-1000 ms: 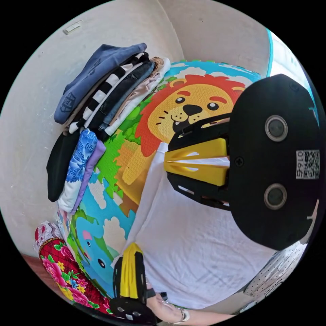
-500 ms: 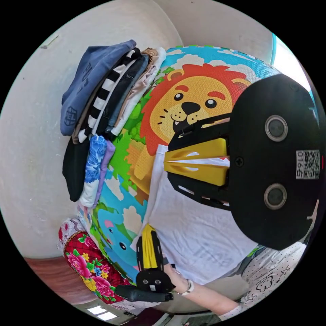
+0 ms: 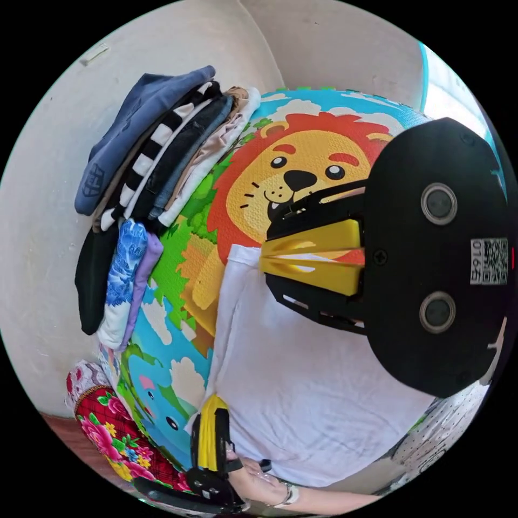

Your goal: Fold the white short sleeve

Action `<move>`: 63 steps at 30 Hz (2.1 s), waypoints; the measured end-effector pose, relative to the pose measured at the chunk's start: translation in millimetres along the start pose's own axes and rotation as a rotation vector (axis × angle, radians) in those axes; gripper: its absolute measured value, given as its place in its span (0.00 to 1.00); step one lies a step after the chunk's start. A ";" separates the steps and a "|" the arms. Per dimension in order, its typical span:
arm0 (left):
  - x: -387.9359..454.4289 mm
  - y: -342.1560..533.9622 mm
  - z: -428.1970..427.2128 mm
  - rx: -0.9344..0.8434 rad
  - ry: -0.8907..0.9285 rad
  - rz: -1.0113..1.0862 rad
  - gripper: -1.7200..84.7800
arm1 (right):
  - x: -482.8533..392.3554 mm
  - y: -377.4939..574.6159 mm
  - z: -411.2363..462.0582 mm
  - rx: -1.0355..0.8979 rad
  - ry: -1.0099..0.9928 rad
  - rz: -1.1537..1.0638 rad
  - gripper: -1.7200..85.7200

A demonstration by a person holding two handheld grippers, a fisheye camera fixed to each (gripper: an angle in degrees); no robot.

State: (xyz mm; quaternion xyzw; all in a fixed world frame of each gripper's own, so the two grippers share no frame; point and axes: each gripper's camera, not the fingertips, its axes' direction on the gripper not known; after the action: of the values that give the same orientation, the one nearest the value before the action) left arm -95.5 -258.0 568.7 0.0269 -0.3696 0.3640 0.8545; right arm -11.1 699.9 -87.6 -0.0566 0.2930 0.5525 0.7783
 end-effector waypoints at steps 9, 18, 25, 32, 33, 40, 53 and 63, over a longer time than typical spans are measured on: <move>-16.4 2.1 8.4 0.000 0.014 -0.007 0.01 | -8.6 118.0 -104.0 -0.030 0.007 -0.272 0.01; -17.6 6.6 9.8 0.000 -0.008 0.003 0.01 | 49.4 205.9 -132.8 0.011 -0.145 -0.158 0.02; -6.3 11.8 6.7 0.001 -0.055 0.025 0.01 | 113.2 240.7 -191.0 0.172 -0.032 0.025 0.01; 15.4 19.4 0.7 0.003 -0.129 0.063 0.01 | 114.7 255.6 -226.1 0.202 -0.246 -0.267 0.02; 15.1 20.7 -0.9 0.003 -0.117 0.057 0.01 | 118.2 257.4 -225.6 0.187 -0.272 -0.281 0.02; 10.5 28.5 -10.9 0.003 -0.024 0.009 0.01 | 174.7 279.3 -248.5 0.218 -0.250 -0.182 0.02; 49.6 57.3 -67.0 0.055 0.013 -0.037 0.02 | 198.4 228.6 -274.4 0.150 -0.397 -0.291 0.02; 258.3 249.1 -168.1 0.201 -0.271 0.488 0.18 | 211.0 211.1 -319.9 0.166 -0.297 -0.351 0.02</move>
State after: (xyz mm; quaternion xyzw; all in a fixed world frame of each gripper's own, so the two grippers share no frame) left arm -33.2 133.3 559.5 0.0701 -0.4380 0.5866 0.6776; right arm -279.5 823.4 -410.2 0.0393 0.2056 0.3850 0.8989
